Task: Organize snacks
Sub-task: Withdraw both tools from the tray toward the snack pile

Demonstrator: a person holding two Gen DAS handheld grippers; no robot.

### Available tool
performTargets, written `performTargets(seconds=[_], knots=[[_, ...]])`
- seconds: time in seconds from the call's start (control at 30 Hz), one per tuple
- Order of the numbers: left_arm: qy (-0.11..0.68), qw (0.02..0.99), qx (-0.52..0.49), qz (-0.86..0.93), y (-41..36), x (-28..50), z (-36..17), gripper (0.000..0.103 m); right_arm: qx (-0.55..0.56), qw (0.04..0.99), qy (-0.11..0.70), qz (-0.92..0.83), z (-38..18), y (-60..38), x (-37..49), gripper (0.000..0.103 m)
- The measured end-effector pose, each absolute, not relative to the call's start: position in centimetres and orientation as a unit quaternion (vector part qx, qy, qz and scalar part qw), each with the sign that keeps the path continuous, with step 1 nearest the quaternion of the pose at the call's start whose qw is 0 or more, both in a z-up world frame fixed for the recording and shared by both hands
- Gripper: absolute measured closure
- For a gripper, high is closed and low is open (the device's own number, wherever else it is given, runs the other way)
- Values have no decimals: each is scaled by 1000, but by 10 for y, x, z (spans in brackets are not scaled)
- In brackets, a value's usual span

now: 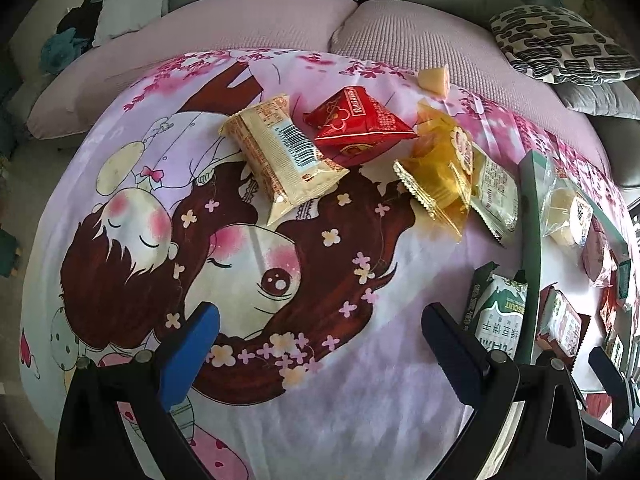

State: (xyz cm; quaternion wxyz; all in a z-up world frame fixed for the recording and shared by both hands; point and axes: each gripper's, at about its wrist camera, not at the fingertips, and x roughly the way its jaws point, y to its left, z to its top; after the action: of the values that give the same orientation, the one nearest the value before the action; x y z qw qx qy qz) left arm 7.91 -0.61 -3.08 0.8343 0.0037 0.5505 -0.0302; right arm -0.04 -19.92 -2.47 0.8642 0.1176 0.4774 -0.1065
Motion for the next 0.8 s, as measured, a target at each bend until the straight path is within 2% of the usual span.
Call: performTargets(seconds=[0.33, 0.57, 0.63, 0.8], knots=[[543, 839, 40, 1, 10, 90, -30, 2, 90, 875, 473, -49, -22, -158, 22, 0], [548, 837, 11, 4, 30, 99, -29, 2, 88, 873, 479, -15, -27, -143, 32, 0], [548, 836, 3, 2, 34, 101, -28, 2, 87, 871, 483, -13, -29, -141, 34, 6], [548, 836, -23, -11, 41, 105, -25, 2, 72, 871, 486, -13, -29, -132, 38, 12]])
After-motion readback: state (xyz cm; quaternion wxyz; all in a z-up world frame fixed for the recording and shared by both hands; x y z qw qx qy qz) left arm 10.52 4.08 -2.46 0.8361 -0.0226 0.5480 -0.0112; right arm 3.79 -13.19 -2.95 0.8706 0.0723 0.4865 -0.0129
